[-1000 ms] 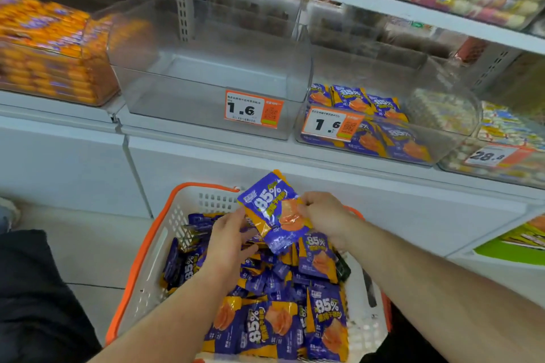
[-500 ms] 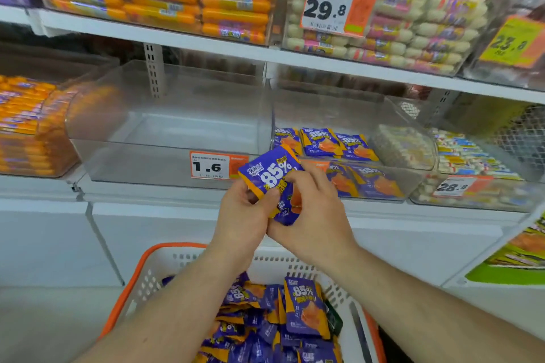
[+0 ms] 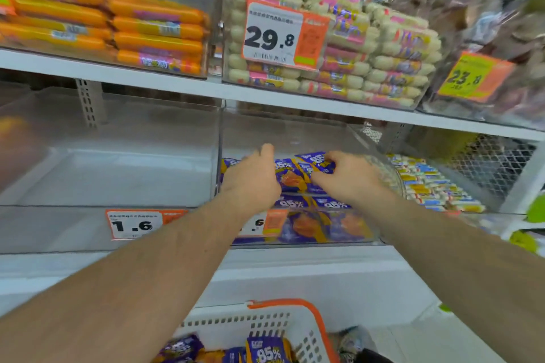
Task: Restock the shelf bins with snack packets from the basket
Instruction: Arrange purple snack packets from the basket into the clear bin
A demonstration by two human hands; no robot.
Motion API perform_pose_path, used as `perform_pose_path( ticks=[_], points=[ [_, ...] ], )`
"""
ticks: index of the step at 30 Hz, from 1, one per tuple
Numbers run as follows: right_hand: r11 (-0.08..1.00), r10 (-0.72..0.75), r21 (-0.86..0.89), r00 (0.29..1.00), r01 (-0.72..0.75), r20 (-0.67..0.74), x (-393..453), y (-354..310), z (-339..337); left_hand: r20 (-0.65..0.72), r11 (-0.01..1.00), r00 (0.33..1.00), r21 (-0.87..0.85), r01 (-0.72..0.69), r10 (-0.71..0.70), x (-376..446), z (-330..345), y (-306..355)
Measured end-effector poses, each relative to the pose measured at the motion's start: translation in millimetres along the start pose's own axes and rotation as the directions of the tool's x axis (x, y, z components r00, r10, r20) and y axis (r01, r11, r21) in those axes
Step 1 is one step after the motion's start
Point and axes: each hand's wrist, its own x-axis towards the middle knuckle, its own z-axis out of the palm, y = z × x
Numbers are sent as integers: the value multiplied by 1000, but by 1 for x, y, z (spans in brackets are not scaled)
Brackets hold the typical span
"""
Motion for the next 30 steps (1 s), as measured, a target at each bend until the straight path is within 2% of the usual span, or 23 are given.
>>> perform_pose_path(
  ticks=[4,7,10,14,17,24,30],
  points=[
    [986,4,-165,993,17,121,48,0,24,144,984,986,-146,100,-78,15,14,-14],
    [970,20,-244,985,23,173,81,0,39,166,970,983,-215,116,-81,17,20,-19],
    [951,67,-311,973,5,223,108,-1,52,207,969,974,-207,135,-91,19,25,-22],
    [937,99,-348,970,-16,222,123,3,73,287,976,953,-162,148,-97,23,26,-23],
    [922,118,-387,944,11,309,123,4,87,317,976,943,-151,156,-102,24,26,-23],
    [945,127,-326,882,31,453,120,11,87,349,969,934,-192,154,-79,24,26,-23],
    [975,97,-220,918,-10,385,100,0,55,340,983,939,-149,108,-52,22,21,-20]
  ],
)
